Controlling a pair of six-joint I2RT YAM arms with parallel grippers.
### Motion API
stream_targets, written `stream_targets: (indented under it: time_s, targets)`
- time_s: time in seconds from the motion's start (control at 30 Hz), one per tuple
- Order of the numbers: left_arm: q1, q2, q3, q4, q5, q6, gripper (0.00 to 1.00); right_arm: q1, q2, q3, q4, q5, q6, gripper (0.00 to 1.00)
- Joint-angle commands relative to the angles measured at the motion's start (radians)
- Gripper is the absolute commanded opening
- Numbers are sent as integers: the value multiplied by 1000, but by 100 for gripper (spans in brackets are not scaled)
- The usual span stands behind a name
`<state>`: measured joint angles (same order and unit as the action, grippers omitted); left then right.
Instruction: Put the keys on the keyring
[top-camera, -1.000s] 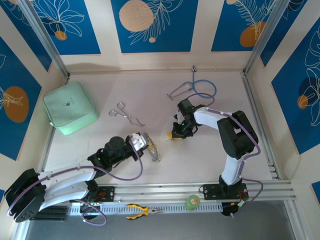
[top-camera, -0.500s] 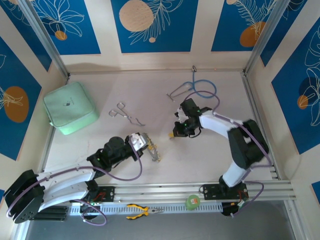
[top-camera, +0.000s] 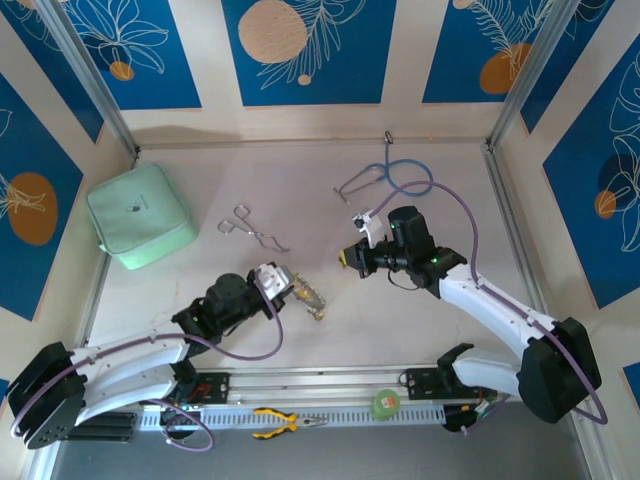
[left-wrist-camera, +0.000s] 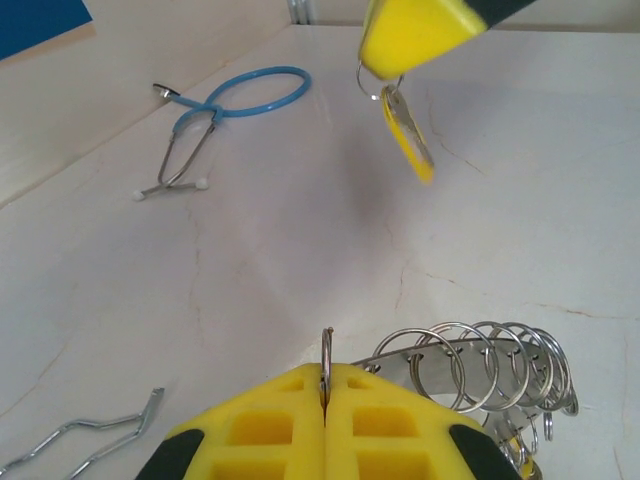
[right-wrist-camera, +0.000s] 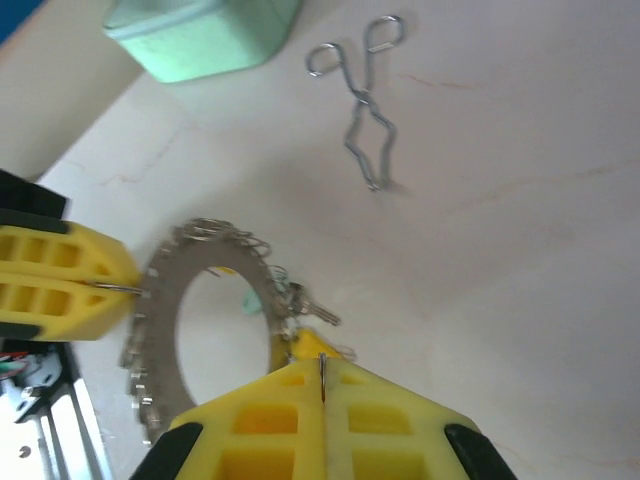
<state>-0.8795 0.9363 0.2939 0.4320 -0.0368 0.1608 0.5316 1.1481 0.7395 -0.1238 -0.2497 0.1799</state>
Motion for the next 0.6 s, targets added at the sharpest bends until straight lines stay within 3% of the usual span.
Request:
stream_targets:
  time_s: [0.0,0.17,0.57]
  targets:
    - [3,19,18,85,14,-68,0,17,-16,31,18,-81,-31,0]
    - [2,60,2,180,48,-150,0,64,-24,30,34,-97,-98,0]
    - [2,96,-3,254,110,-236,0,158,55,18,124,-167,-48,0]
